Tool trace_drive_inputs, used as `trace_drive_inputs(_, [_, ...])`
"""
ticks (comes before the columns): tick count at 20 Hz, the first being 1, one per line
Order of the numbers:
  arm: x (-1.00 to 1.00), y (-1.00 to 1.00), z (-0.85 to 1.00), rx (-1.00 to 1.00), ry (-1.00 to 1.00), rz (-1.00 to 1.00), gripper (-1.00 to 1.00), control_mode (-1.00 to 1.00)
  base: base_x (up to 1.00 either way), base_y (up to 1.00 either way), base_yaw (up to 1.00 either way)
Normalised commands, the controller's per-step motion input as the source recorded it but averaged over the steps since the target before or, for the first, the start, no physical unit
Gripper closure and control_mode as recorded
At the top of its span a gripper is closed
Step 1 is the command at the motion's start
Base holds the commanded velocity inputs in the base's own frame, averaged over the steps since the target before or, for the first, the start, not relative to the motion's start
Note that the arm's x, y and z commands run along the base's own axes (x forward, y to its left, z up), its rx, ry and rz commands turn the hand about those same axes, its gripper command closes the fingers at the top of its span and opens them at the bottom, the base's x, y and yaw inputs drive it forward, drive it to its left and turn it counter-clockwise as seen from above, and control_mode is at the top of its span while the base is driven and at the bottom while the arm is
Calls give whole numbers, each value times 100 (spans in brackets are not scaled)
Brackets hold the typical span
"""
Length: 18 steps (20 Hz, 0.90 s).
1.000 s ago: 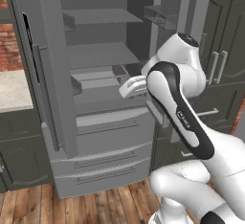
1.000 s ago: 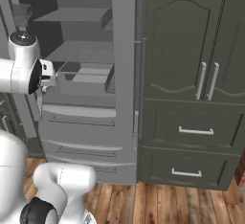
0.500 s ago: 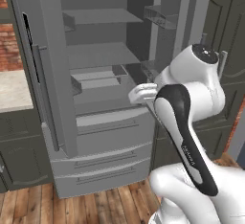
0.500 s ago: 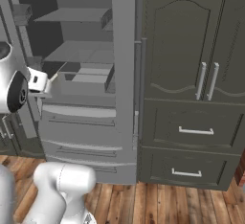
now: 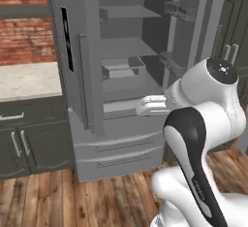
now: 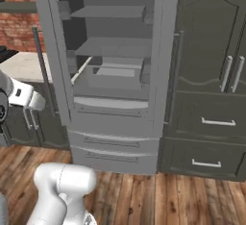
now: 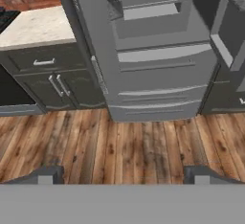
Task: Place one of the steaks on the plate and the other in the bowl. Then place the bowl in the fridge.
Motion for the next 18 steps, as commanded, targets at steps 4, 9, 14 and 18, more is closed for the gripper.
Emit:
trace_drive_inputs(4, [0, 0, 0, 0, 0, 0, -100, 100, 4, 100, 25])
trace_drive_inputs(9, [0, 0, 0, 0, 0, 0, -100, 100, 39, 100, 18])
trace_drive_inputs(14, [0, 0, 0, 0, 0, 0, -100, 100, 60, 100, 12])
trace_drive_inputs(18, [0, 0, 0, 0, 0, 0, -100, 100, 74, 100, 4])
